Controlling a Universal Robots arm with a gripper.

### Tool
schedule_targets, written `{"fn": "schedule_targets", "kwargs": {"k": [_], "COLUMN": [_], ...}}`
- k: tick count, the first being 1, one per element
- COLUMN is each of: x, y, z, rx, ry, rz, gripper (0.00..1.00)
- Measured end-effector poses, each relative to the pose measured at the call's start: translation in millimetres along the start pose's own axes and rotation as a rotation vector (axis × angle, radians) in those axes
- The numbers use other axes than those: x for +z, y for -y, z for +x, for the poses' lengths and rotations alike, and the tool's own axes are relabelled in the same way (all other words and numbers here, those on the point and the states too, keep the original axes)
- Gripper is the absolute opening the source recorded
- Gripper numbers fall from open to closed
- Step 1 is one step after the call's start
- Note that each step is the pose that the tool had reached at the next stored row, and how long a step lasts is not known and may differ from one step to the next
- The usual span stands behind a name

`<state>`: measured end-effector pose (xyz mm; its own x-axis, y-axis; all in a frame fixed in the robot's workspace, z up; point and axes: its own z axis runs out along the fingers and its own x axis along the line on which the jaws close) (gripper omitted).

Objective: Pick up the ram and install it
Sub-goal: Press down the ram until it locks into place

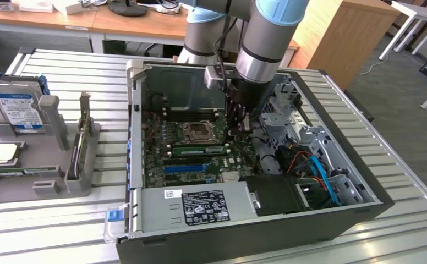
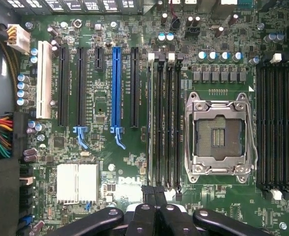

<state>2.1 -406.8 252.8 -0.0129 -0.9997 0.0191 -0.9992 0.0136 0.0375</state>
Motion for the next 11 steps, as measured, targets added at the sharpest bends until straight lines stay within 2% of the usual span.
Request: {"fn": "schedule_targets", "kwargs": {"k": [11], "x": [8.1], "y": [0.3], "z": [-0.2], "rx": [0.000], "ry": [0.0000], "rz": [0.0000], "gripper": [0.10]}}
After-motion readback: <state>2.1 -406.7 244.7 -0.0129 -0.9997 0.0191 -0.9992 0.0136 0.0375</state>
